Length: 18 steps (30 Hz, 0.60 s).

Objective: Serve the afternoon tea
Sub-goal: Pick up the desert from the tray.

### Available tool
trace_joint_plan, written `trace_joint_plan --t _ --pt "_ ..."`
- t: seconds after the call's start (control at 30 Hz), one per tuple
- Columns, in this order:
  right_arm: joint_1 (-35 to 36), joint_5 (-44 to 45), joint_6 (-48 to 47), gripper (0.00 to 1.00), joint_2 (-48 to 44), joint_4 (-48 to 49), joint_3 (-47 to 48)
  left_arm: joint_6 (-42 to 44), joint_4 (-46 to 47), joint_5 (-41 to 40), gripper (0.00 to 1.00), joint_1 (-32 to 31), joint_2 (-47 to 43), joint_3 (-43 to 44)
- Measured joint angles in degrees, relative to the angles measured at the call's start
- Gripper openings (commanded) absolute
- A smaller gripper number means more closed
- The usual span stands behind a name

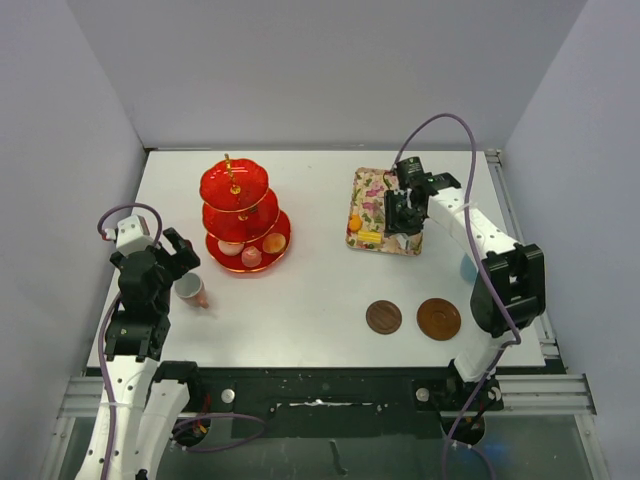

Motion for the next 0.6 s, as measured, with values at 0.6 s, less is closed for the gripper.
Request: trace_joint_plan --t 0.6 --pt "10.1 0.2 1.9 0.19 -9.4 0.0 1.4 0.0 0.0 0.0 0.82 0.0 0.0 0.0"
